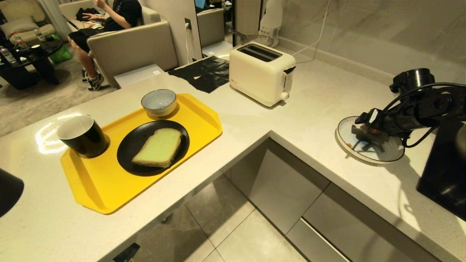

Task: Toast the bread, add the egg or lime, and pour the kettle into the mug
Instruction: Pick up the egg

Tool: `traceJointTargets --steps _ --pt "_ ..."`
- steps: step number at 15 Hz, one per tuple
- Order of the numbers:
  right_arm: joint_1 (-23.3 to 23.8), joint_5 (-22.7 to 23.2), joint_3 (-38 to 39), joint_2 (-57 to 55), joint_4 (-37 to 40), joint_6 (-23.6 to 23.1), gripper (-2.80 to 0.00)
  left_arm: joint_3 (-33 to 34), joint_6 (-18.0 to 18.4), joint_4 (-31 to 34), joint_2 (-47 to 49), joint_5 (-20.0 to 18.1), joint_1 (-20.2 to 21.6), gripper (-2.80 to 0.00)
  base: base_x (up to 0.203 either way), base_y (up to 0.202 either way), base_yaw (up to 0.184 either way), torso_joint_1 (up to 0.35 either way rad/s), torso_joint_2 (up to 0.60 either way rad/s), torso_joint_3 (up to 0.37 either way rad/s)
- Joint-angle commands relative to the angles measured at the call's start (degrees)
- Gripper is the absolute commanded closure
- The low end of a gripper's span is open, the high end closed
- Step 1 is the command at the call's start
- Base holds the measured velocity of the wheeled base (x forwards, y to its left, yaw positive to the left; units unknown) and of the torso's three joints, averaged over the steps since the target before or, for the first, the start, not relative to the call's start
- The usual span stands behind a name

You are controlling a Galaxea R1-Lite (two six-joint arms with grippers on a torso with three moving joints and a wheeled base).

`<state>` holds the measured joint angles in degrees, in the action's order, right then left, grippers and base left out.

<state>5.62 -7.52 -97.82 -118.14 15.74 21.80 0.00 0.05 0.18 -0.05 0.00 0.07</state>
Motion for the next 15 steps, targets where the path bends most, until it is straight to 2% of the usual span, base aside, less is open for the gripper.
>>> traceJointTargets --steps 1,15 --pt "0.01 -0.07 -0.18 -0.34 0.08 0.17 -2.80 0.00 0.04 0.01 0.04 0.00 0.01 0.00 0.000 0.000 0.000 0.000 0.00 0.000" --pt "0.36 -0.12 -3.25 -2.80 0.01 0.01 -2.80 0.00 -0.01 -0.01 0.05 0.00 0.03 0.00 0.000 0.000 0.000 0.000 0.00 0.000"
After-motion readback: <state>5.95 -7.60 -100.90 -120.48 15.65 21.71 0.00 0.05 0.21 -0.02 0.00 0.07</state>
